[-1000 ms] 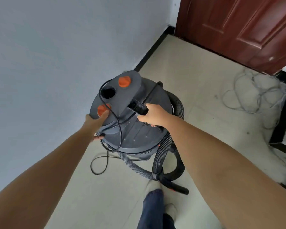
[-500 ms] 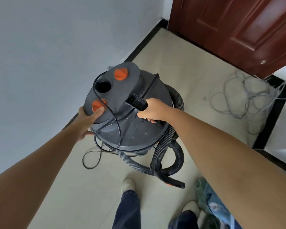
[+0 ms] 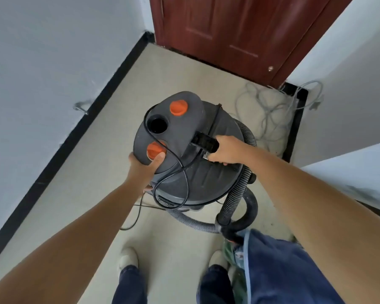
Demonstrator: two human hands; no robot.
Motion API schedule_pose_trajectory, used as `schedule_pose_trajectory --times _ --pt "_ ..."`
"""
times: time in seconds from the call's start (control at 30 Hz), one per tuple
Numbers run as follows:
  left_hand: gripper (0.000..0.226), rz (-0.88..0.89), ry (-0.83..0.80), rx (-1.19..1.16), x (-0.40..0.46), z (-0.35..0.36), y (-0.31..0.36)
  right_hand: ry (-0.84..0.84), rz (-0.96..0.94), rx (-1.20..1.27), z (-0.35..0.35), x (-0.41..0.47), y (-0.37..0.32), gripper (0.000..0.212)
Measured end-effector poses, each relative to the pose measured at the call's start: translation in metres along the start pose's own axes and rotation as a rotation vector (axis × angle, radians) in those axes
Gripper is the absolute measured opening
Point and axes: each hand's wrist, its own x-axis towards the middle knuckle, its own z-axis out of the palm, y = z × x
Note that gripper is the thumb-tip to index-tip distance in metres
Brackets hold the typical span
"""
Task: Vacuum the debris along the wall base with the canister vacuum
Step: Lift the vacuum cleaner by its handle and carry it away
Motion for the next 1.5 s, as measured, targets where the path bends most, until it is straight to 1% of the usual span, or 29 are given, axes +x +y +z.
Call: schedule_pose_trajectory --times 0.07,0.17,0.23,0.3,0.4,0.57,0.77,0.87,0.93,1.0,1.07,1.17,1.2,1.3,1.4,1.5 --pt "0.091 0.013 -0.015 0.016 -0.01 0.04 -0.001 0.027 0.032 -0.057 -0.014 -0.017 0.034 0.024" --pt "0.101 0.034 -0.024 0.014 -0.029 0.095 -0.007 0.079 0.063 -0.176 -0.033 -0.043 0.077 0.034" --pt "0.111 0.039 -0.018 0.01 -0.042 0.126 -0.014 0.094 0.078 -0.212 -0.043 -0.057 0.102 0.039" --pt "0.118 0.05 -0.011 0.01 -0.052 0.153 -0.026 0.092 0.097 -0.229 -0.052 -0.071 0.124 0.037" --pt "0.112 0.046 -0.012 0.001 -0.072 0.188 -0.044 0.091 0.116 -0.228 -0.059 -0.096 0.153 0.031" --pt "0.1 0.046 -0.069 0.033 -0.115 0.233 -0.063 0.075 0.193 -0.202 -0.054 -0.148 0.206 0.036" --pt "0.113 0.069 -0.146 0.122 -0.153 0.295 -0.079 0.073 0.321 -0.152 -0.057 -0.202 0.268 0.042" --pt "0.119 0.118 -0.166 0.161 -0.171 0.33 -0.077 0.077 0.372 -0.113 -0.064 -0.225 0.299 0.039" --pt "0.115 0.172 -0.174 0.195 -0.186 0.353 -0.076 0.094 0.405 -0.073 -0.067 -0.241 0.32 0.037" --pt "0.104 0.19 -0.171 0.262 -0.197 0.374 -0.081 0.115 0.433 -0.047 -0.069 -0.257 0.34 0.04" --pt "0.1 0.179 -0.182 0.31 -0.207 0.387 -0.087 0.118 0.447 -0.038 -0.07 -0.267 0.355 0.045" --pt "0.11 0.157 -0.239 0.259 -0.213 0.396 -0.099 0.101 0.425 -0.101 -0.072 -0.276 0.37 0.042" --pt "0.11 0.149 -0.246 0.255 -0.216 0.401 -0.102 0.097 0.435 -0.105 -0.074 -0.279 0.375 0.043" --pt "0.099 0.148 -0.24 0.29 -0.227 0.418 -0.109 0.084 0.465 -0.082 -0.077 -0.288 0.39 0.046" --pt "0.098 0.136 -0.22 0.333 -0.236 0.424 -0.106 0.082 0.486 -0.05 -0.08 -0.293 0.392 0.045" --pt "0.099 0.125 -0.239 0.373 -0.23 0.421 -0.102 0.113 0.51 -0.059 -0.076 -0.291 0.386 0.047"
